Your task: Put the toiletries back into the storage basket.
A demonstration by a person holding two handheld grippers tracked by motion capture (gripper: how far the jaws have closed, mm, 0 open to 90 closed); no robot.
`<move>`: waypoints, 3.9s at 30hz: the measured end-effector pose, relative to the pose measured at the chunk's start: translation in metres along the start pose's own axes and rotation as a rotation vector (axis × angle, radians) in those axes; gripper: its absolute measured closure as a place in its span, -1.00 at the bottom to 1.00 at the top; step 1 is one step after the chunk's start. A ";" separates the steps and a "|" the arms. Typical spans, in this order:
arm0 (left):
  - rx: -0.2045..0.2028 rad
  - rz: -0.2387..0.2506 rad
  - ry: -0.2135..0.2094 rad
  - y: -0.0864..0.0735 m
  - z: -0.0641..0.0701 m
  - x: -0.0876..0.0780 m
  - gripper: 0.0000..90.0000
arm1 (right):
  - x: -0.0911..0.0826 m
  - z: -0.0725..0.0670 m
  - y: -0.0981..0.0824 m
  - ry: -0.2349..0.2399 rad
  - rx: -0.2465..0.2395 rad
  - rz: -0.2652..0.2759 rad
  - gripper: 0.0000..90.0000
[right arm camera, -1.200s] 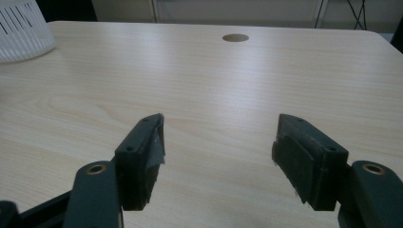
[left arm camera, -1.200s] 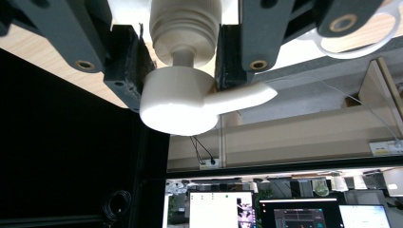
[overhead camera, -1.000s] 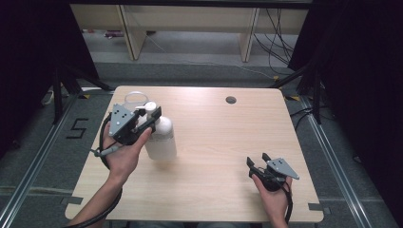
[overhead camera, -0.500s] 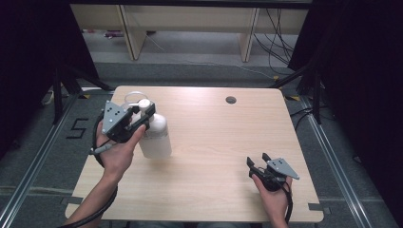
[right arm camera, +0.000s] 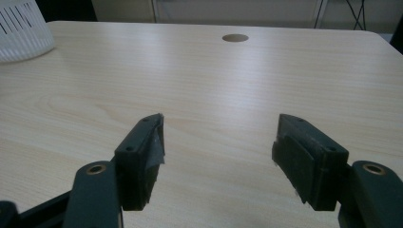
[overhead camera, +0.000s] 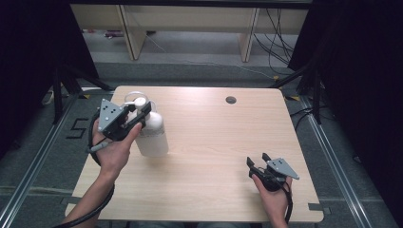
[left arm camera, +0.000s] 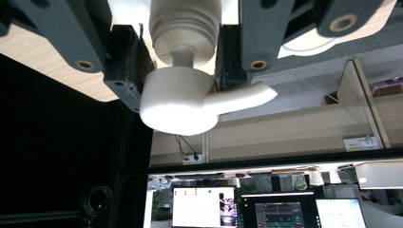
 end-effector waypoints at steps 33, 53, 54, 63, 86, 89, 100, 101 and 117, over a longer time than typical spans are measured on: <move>-0.013 0.012 0.054 0.006 -0.026 0.001 0.31 | 0.000 0.000 0.000 0.002 0.002 0.000 -0.23; -0.011 0.023 0.090 0.009 -0.047 0.004 0.31 | 0.001 0.001 0.000 -0.005 -0.014 0.001 -0.22; -0.012 0.026 0.090 0.010 -0.048 0.004 0.31 | 0.001 0.001 0.000 -0.005 -0.013 0.001 -0.23; -0.013 0.029 0.106 0.011 -0.056 0.006 0.31 | 0.001 0.004 0.001 -0.006 -0.052 0.011 -0.23; -0.016 0.040 0.138 0.020 -0.073 0.012 0.31 | 0.002 0.001 0.000 0.004 -0.012 0.014 -0.23; -0.014 0.042 0.140 0.021 -0.074 0.013 0.31 | 0.000 0.001 0.000 -0.001 -0.013 -0.003 -0.23; -0.012 0.048 0.152 0.027 -0.078 0.017 0.31 | 0.002 0.004 0.001 0.003 -0.048 0.022 -0.23; -0.009 0.049 0.152 0.028 -0.079 0.017 0.31 | 0.003 0.004 0.001 0.005 -0.052 0.023 -0.23; -0.006 0.056 0.166 0.036 -0.085 0.023 0.31 | 0.001 0.001 0.000 0.002 -0.012 0.001 -0.23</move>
Point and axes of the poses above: each handheld gripper's, and its own axes: x roughly forward along the jaws, y roughly out of its top, z roughly to its right, the point moved 6 cm from there along x, roughly forward along the jaws, and after that the axes turned 3 degrees about z, right-handed, at the moved point
